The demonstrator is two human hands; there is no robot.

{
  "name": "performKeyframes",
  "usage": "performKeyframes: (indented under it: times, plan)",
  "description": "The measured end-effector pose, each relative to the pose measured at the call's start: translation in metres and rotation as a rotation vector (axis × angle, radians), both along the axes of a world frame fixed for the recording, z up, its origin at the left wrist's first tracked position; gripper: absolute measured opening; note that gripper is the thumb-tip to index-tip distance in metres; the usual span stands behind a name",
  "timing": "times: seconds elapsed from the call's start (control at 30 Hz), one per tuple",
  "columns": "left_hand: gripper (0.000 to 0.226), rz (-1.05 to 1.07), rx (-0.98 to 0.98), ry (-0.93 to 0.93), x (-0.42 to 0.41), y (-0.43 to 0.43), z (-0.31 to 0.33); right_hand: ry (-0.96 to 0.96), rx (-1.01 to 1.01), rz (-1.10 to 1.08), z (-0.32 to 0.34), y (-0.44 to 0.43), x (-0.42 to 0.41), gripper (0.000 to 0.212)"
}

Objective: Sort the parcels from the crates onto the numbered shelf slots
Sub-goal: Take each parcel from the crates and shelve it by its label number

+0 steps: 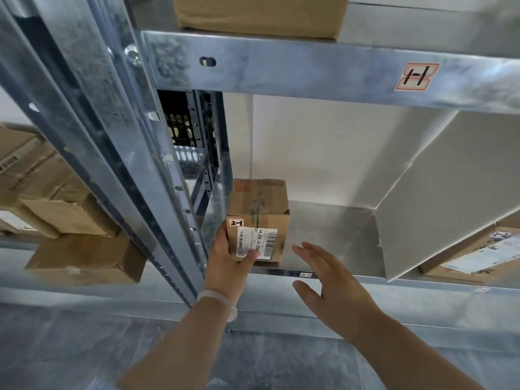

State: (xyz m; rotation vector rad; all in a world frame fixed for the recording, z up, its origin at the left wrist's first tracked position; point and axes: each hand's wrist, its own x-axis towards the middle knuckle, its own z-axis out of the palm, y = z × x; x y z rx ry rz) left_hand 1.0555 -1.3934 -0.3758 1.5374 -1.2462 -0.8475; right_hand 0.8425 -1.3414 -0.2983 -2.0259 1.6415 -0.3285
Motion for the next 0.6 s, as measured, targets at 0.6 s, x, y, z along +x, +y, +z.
performKeyframes:
  times: [0.6]
  plan:
    - [0.085, 0.031, 0.013, -0.302, 0.000, 0.066, 0.034, -0.136, -0.355, 0.337, 0.016, -0.013, 0.016, 0.049]
